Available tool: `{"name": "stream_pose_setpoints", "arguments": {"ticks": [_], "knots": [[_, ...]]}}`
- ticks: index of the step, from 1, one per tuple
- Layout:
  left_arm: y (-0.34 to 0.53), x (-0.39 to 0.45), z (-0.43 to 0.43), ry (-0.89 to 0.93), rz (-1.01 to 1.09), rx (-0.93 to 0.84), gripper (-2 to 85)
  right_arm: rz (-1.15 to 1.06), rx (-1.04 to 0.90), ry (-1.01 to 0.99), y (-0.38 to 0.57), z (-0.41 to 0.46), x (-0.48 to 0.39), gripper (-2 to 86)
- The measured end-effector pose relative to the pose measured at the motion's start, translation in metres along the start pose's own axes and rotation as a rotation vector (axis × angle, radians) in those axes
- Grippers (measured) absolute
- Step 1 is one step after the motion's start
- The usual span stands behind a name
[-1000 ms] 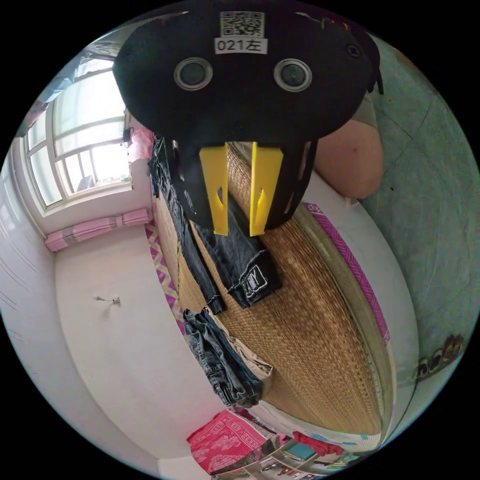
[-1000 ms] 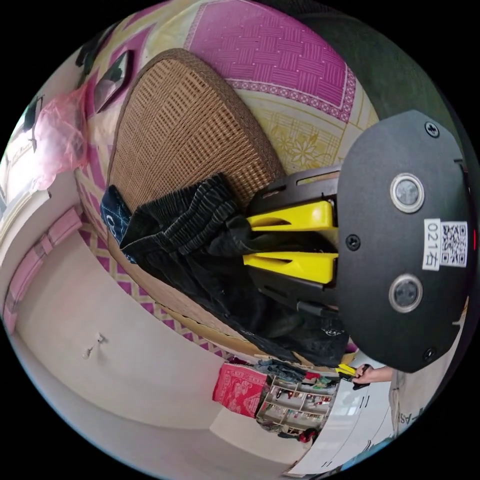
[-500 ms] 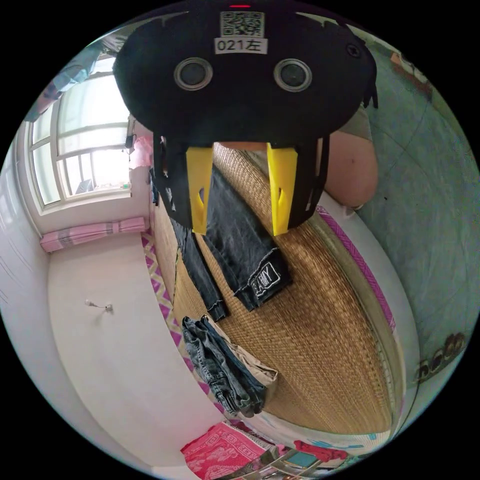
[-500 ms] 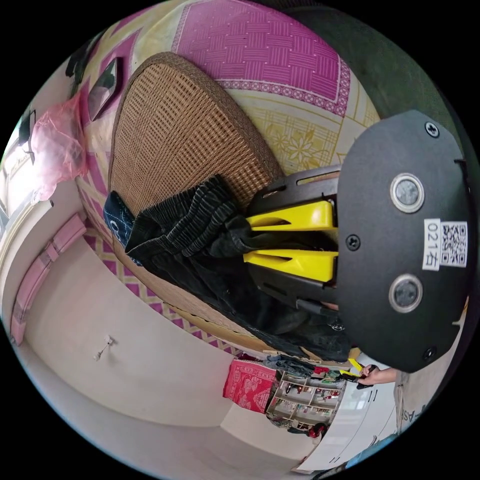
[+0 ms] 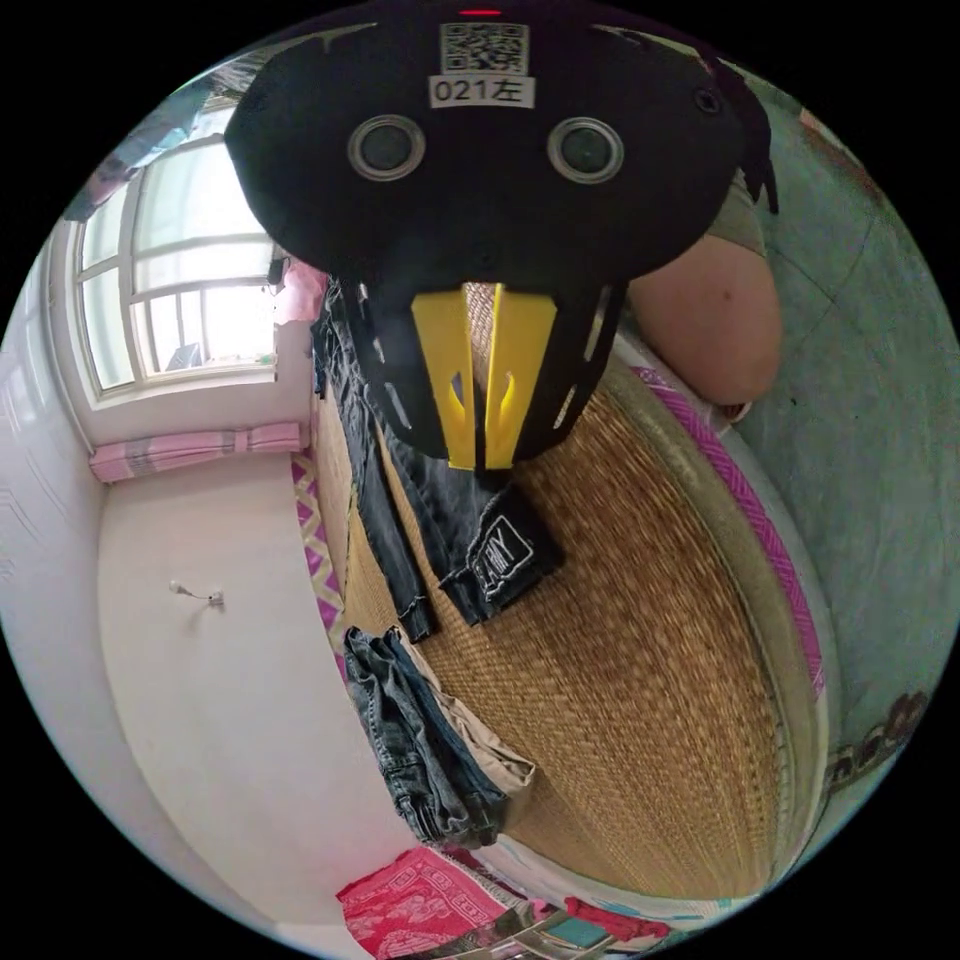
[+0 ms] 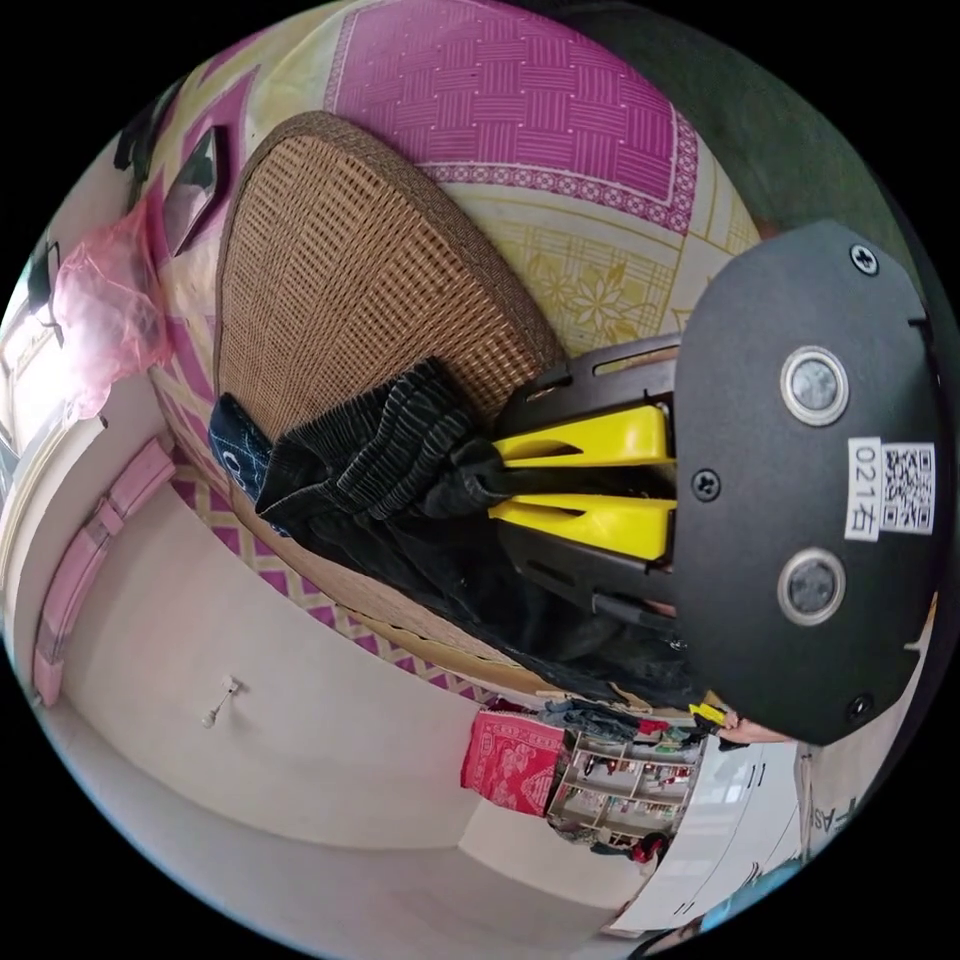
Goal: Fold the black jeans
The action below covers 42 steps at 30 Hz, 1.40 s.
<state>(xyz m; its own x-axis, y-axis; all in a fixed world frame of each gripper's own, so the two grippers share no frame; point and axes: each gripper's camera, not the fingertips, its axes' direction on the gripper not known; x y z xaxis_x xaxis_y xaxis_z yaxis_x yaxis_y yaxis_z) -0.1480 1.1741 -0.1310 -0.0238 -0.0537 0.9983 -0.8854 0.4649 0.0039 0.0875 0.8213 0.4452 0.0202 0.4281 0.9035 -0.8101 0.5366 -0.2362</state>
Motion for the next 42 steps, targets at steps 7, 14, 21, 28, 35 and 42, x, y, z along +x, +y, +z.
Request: {"name": "stream_pose_setpoints", "arguments": {"ticks": [7,14,21,28,35,42], "knots": [[0.003,0.044,0.001,0.084,0.177,-0.025,-0.9,0.142,-0.061,-0.312,-0.035,-0.007,0.045,0.5],[-0.088,0.169,0.087,-0.124,0.374,-0.202,-1.0,0.120,-0.196,-0.364,-0.135,0.041,0.022,0.4],[-0.225,0.221,0.320,-0.330,0.368,-0.370,-1.0,0.060,-0.287,-0.119,-0.265,0.182,-0.003,0.8],[-0.269,0.174,0.484,-0.359,0.218,-0.378,-0.9,0.051,-0.294,-0.009,-0.316,0.283,0.011,1.3],[-0.249,0.164,0.474,-0.156,0.399,-0.350,-0.3,-0.133,-0.222,-0.126,-0.296,0.246,-0.002,6.5],[-0.168,0.188,0.413,-0.141,0.582,-0.149,-0.8,-0.083,-0.032,-0.158,-0.260,0.214,-0.006,6.7]]}}
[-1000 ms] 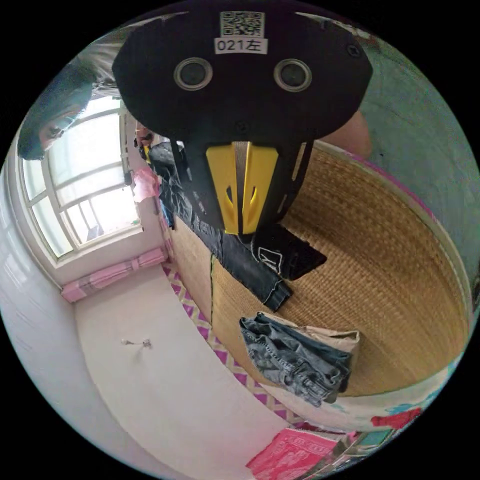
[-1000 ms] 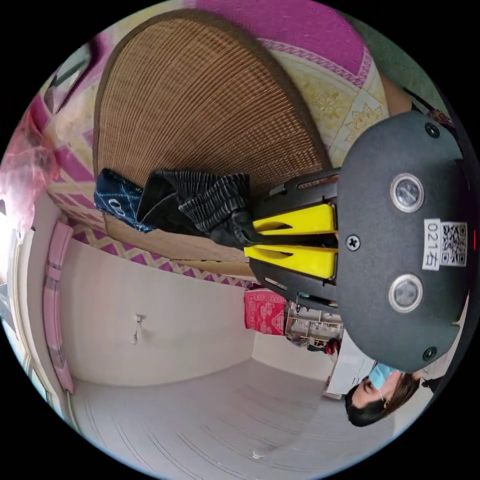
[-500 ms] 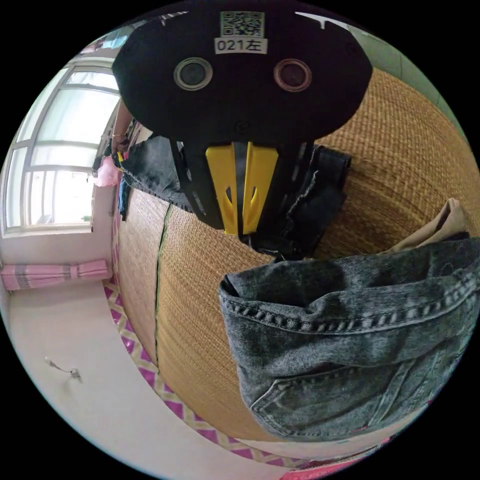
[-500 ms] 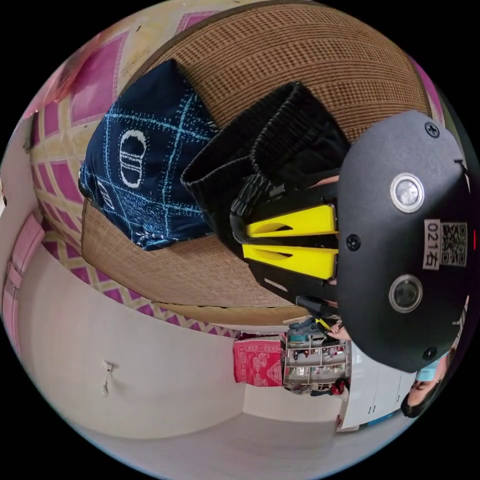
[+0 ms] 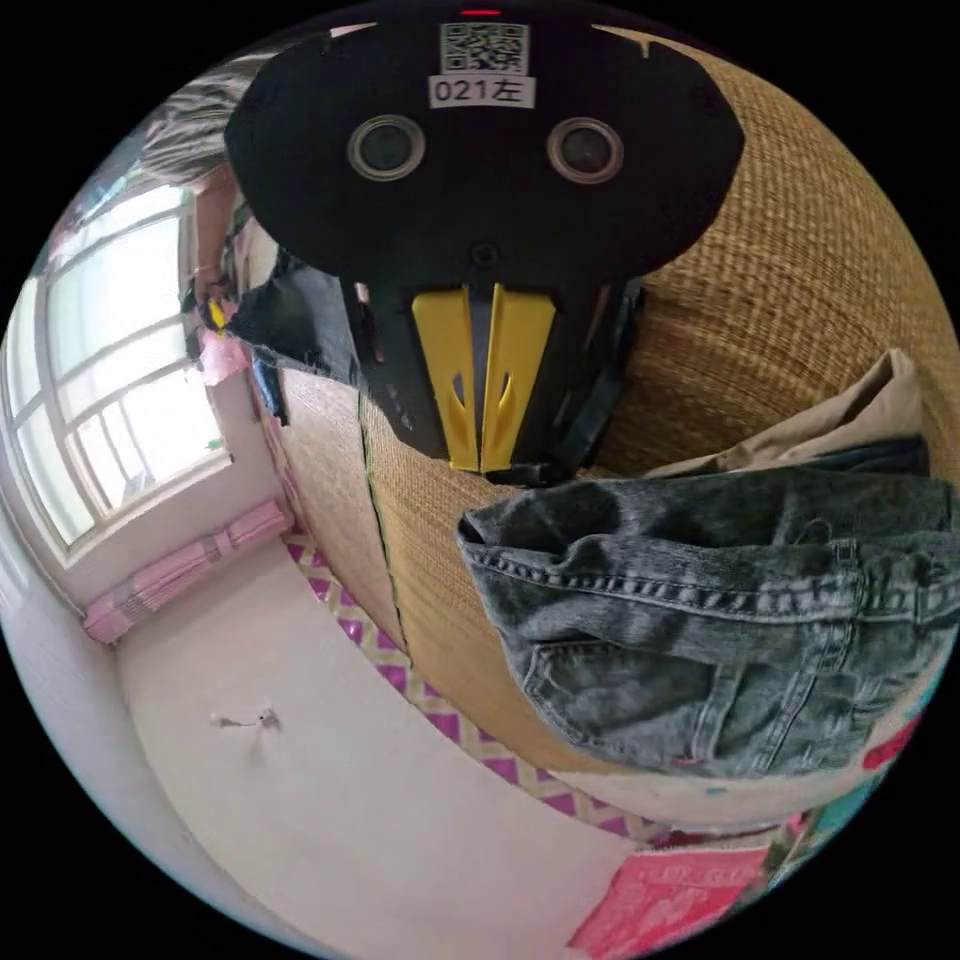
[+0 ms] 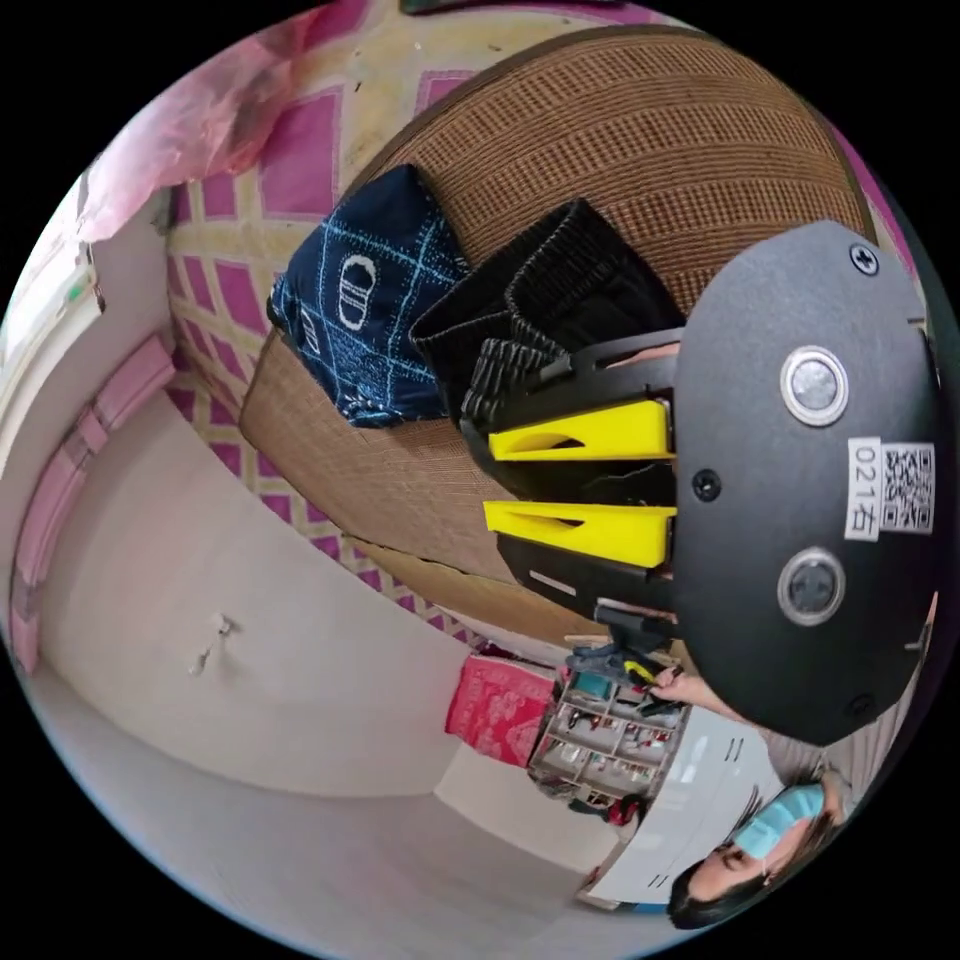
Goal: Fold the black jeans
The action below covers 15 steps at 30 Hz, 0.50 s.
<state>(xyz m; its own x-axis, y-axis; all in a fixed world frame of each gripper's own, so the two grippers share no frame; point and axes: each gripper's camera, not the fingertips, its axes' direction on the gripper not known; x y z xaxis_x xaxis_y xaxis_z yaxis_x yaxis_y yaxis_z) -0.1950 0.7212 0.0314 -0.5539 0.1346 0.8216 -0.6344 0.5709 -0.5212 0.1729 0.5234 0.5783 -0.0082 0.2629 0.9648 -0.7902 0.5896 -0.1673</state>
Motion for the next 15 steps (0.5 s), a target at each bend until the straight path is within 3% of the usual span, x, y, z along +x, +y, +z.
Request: {"name": "stream_pose_setpoints", "arguments": {"ticks": [4,7,8,9,10,11,15], "knots": [[0.018,0.116,0.051,0.021,0.297,-0.115,-1.0,0.168,-0.105,-0.120,-0.036,0.045,0.048,8.0],[0.036,0.205,0.117,0.059,0.469,-0.247,-1.0,0.213,-0.057,-0.177,-0.060,0.050,0.055,8.0],[0.044,0.225,0.150,0.013,0.511,-0.321,-1.0,0.214,-0.035,-0.174,-0.064,0.047,0.052,7.8],[0.052,0.227,0.186,-0.156,0.504,-0.418,-1.0,0.221,0.026,-0.182,-0.067,0.036,0.045,7.5],[0.057,0.226,0.197,-0.188,0.529,-0.454,-1.0,0.188,0.069,-0.209,-0.070,0.026,0.030,6.5],[0.057,0.220,0.183,-0.194,0.513,-0.328,-1.0,0.155,0.066,-0.207,-0.071,0.025,0.019,5.9],[0.060,0.197,0.179,-0.146,0.457,-0.279,-0.9,-0.254,-0.144,0.067,-0.055,0.085,-0.103,3.3]]}}
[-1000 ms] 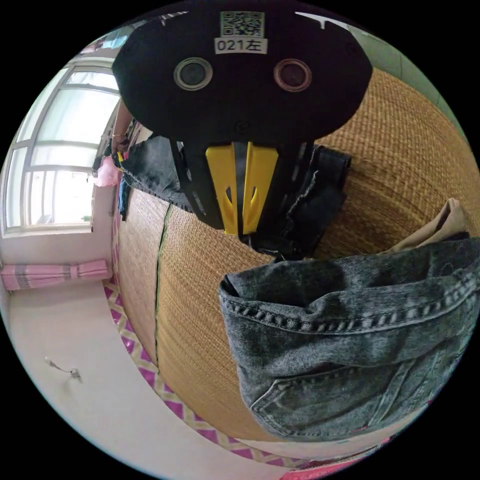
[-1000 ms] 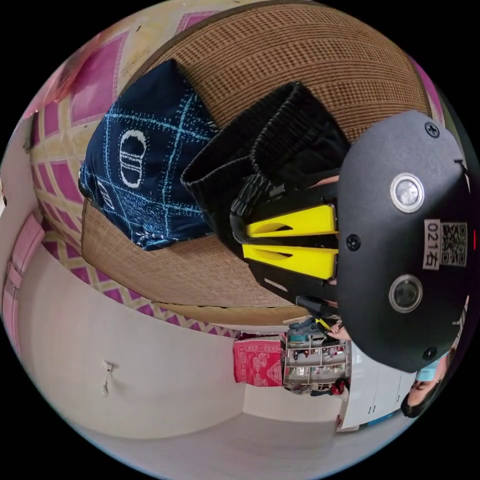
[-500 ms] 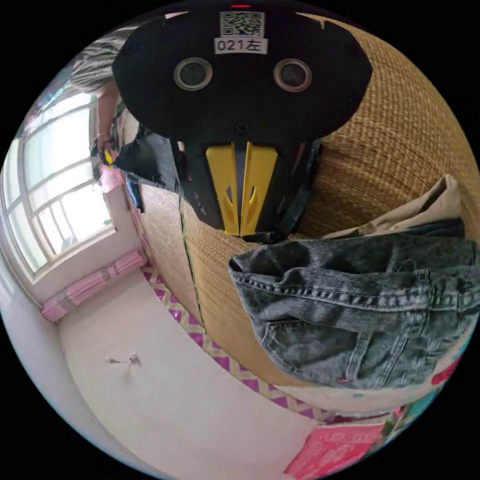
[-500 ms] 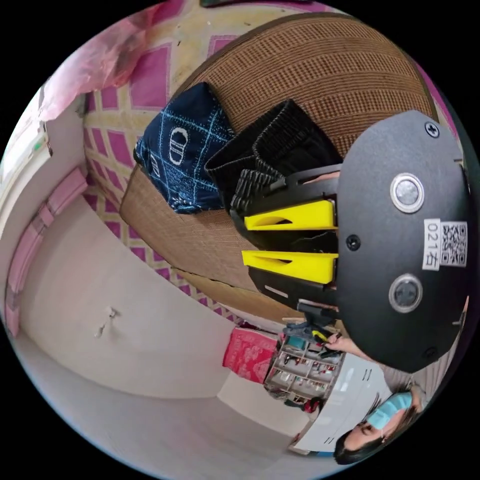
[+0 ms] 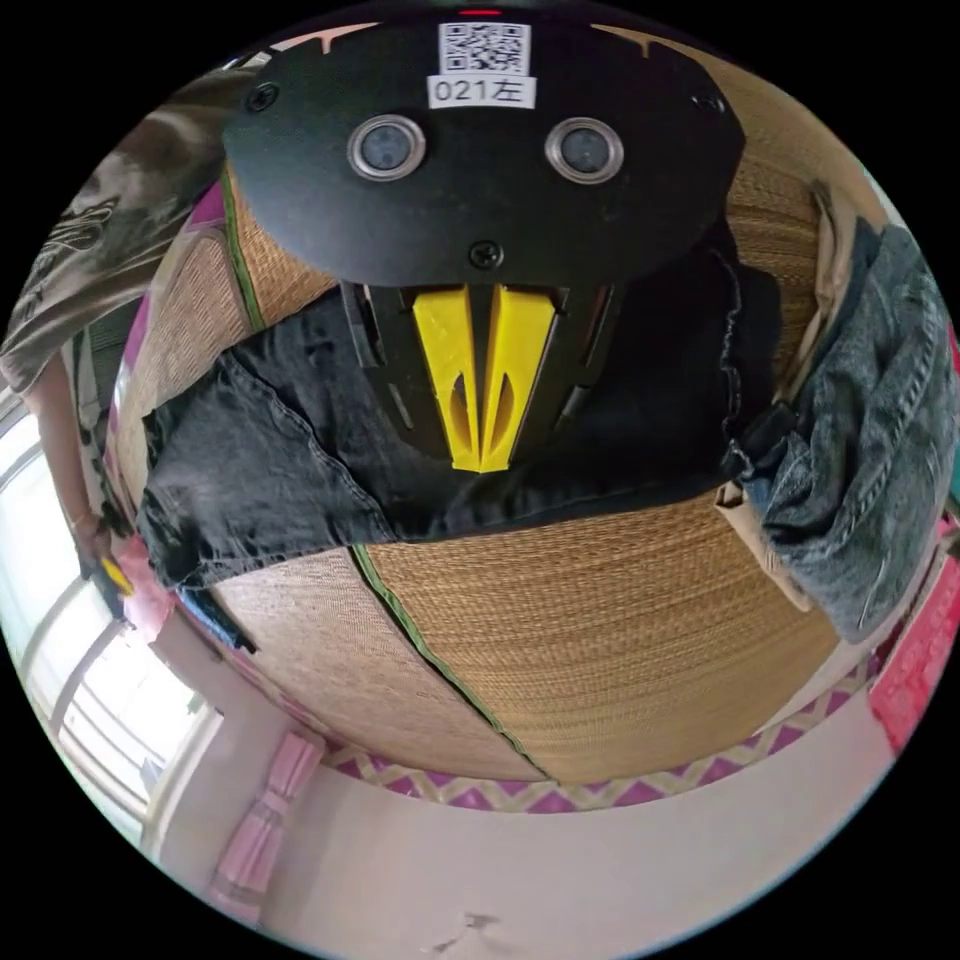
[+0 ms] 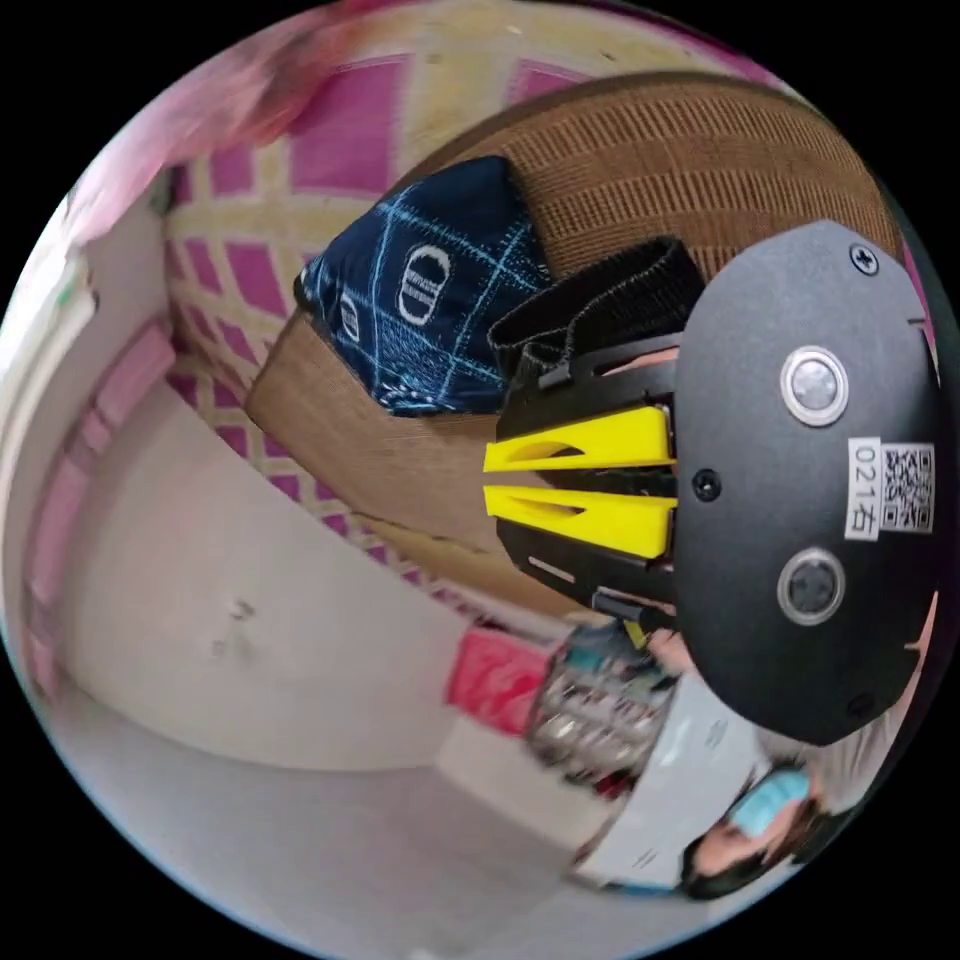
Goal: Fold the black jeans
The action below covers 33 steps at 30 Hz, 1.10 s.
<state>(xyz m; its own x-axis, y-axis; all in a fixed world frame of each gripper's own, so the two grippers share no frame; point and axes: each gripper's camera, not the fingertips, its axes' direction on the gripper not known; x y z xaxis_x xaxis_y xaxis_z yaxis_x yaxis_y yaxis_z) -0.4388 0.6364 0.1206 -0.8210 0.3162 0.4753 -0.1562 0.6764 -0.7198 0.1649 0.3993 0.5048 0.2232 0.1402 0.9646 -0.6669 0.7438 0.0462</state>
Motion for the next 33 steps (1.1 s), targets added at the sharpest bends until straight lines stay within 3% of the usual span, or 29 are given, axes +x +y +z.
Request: {"name": "stream_pose_setpoints", "arguments": {"ticks": [4,7,9,11,13,16,19,23,26,28,33], "knots": [[0.010,0.006,0.003,0.023,-0.038,0.042,-0.9,-0.411,-0.201,0.281,0.015,0.118,-0.124,5.0],[0.019,0.011,-0.002,-0.023,-0.091,0.059,-0.9,-0.632,-0.235,0.466,0.012,0.177,-0.183,6.8],[0.029,0.012,-0.008,-0.044,-0.143,0.063,-0.9,-0.785,-0.265,0.494,0.009,0.205,-0.211,7.7],[0.035,0.014,-0.014,-0.064,-0.209,0.064,-0.9,-0.888,-0.387,0.440,0.007,0.235,-0.229,9.0],[0.040,0.022,-0.023,-0.184,-0.284,0.053,-0.9,-0.966,-0.563,0.540,0.010,0.284,-0.240,9.0],[0.036,0.085,-0.051,-0.097,-0.094,0.208,-0.9,-1.064,-0.680,0.597,0.016,0.318,-0.265,5.1],[0.000,0.161,-0.048,-0.048,0.107,0.221,-0.9,-1.066,-0.515,0.583,-0.005,0.306,-0.312,2.0],[-0.059,0.219,0.017,-0.004,0.241,0.092,-1.0,-0.995,-0.426,0.602,-0.029,0.307,-0.337,0.7],[-0.073,0.218,0.076,-0.104,0.238,-0.033,-0.9,-0.956,-0.498,0.708,-0.027,0.340,-0.326,-0.2],[-0.077,0.199,0.072,-0.206,0.092,-0.029,-0.9,-0.913,-0.524,0.820,-0.026,0.349,-0.316,-0.8],[-0.050,0.162,0.048,-0.414,0.019,-0.002,-0.9,-0.733,-0.249,0.720,-0.045,0.254,-0.322,-1.0]]}}
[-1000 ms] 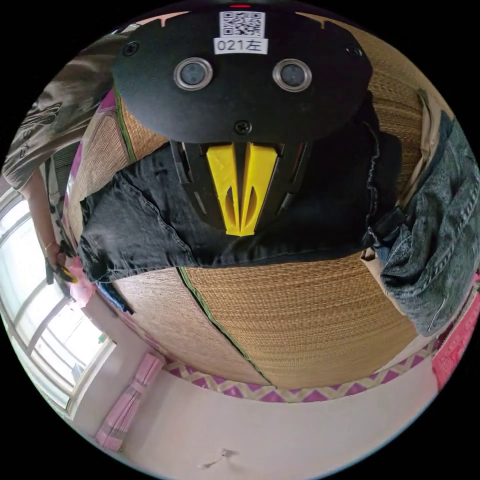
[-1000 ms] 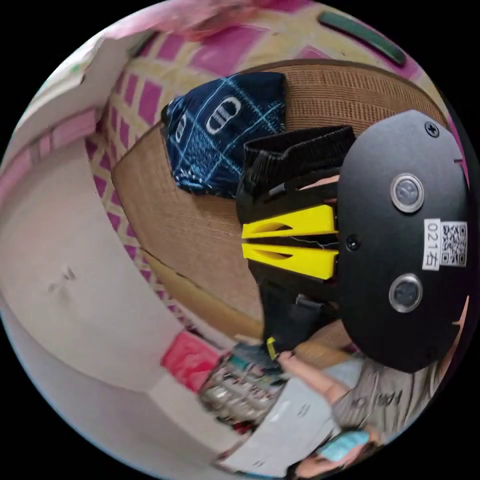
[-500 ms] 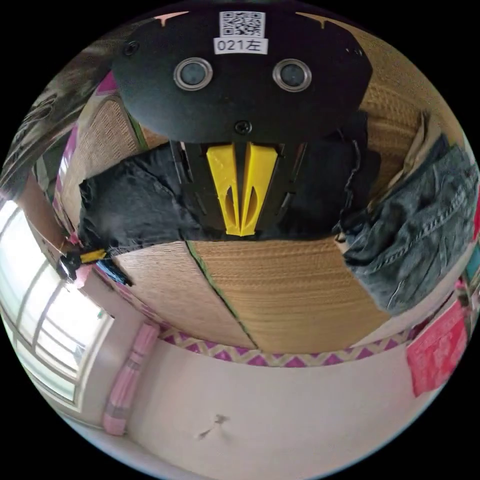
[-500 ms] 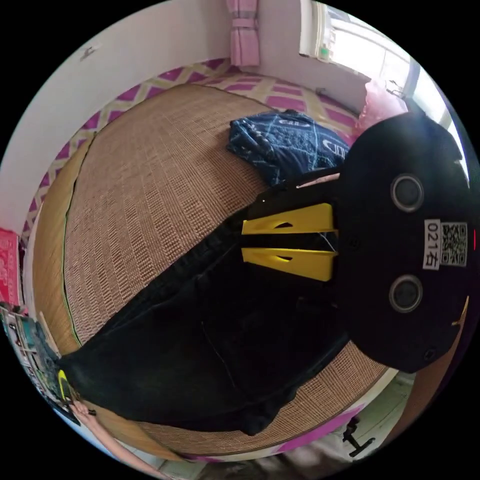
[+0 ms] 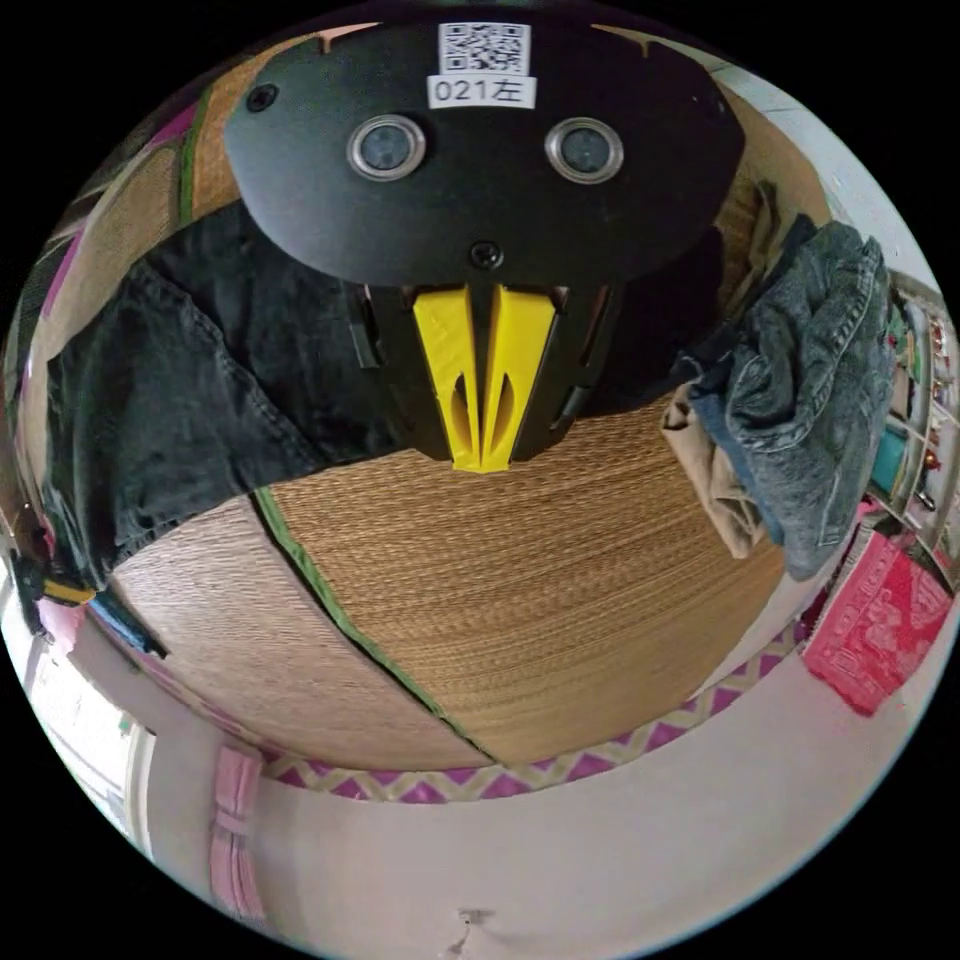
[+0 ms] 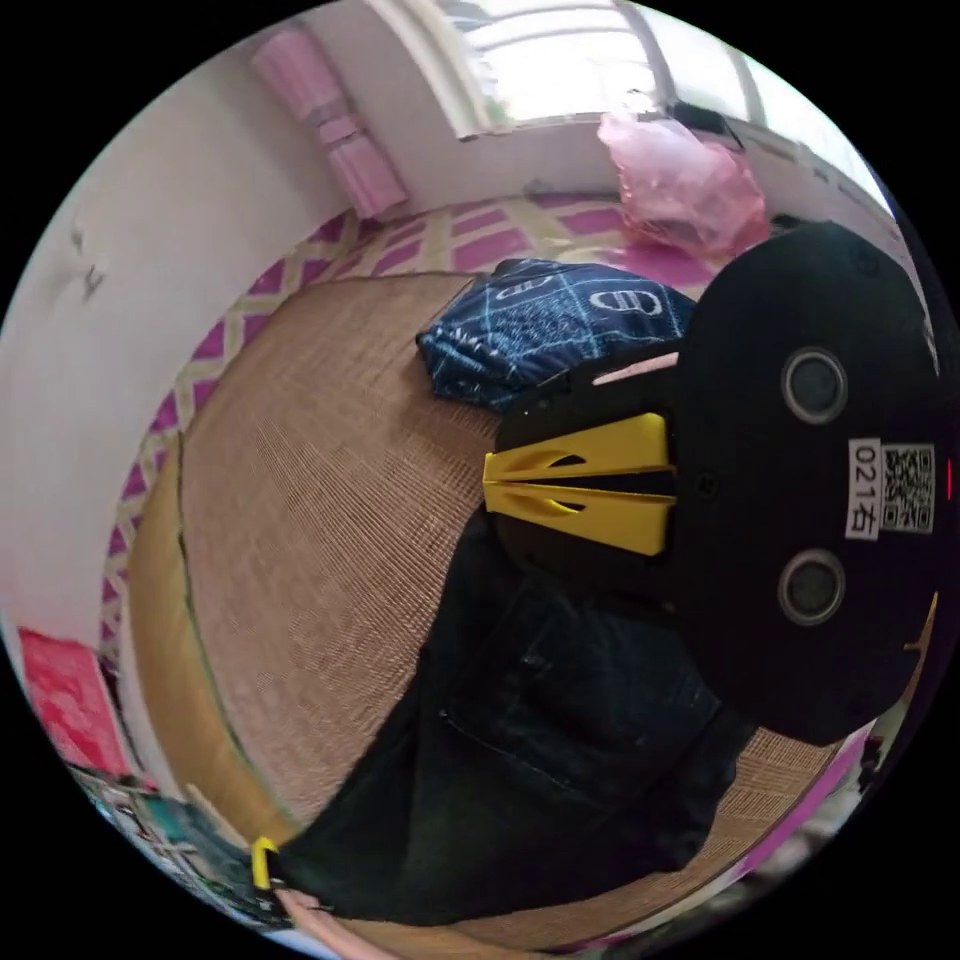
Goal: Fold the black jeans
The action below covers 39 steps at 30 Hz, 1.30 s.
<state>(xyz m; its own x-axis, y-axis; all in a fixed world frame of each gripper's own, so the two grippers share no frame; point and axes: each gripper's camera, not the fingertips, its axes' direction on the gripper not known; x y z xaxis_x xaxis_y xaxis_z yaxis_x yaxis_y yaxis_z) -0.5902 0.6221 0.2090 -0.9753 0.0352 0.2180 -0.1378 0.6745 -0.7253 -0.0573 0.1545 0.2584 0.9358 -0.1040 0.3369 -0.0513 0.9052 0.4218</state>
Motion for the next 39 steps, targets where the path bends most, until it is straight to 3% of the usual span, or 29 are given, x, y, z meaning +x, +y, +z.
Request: {"name": "stream_pose_setpoints", "arguments": {"ticks": [5,7,10,14,17,20,23,27,30,36,39], "knots": [[0.020,-0.035,-0.012,0.053,-0.142,-0.004,-0.9,-0.004,0.104,-0.122,0.049,-0.060,0.013,-1.0],[0.029,-0.025,-0.036,0.159,-0.132,0.110,-0.9,-0.035,0.100,-0.159,0.070,-0.076,0.005,-1.0],[0.020,0.039,-0.076,0.378,0.062,0.233,-0.6,-0.049,0.119,-0.203,0.086,-0.094,-0.004,-1.0],[-0.014,0.137,-0.072,0.328,0.334,0.135,3.8,-0.072,0.127,-0.251,0.090,-0.106,-0.014,-1.0],[-0.026,0.151,-0.039,0.268,0.449,-0.009,8.9,-0.103,0.120,-0.279,0.088,-0.113,-0.021,-1.0],[-0.023,0.121,-0.022,0.368,0.430,-0.061,9.2,-0.119,0.110,-0.299,0.086,-0.118,-0.022,-1.0],[-0.009,0.102,-0.036,0.363,0.409,0.011,5.0,-0.132,0.110,-0.324,0.079,-0.120,-0.021,-1.0],[0.010,0.045,-0.048,0.435,0.270,0.071,3.1,-0.147,0.125,-0.337,0.053,-0.122,-0.020,-1.0],[0.025,0.018,-0.023,0.443,0.208,0.017,3.2,-0.175,0.128,-0.342,0.028,-0.114,-0.030,-1.0],[0.057,-0.033,-0.006,0.468,0.146,0.005,4.3,-0.262,-0.056,-0.220,0.008,-0.036,-0.068,-1.0],[0.096,-0.079,-0.045,0.456,0.099,0.098,1.5,-0.235,-0.105,-0.180,0.010,-0.054,-0.054,-1.0]]}}
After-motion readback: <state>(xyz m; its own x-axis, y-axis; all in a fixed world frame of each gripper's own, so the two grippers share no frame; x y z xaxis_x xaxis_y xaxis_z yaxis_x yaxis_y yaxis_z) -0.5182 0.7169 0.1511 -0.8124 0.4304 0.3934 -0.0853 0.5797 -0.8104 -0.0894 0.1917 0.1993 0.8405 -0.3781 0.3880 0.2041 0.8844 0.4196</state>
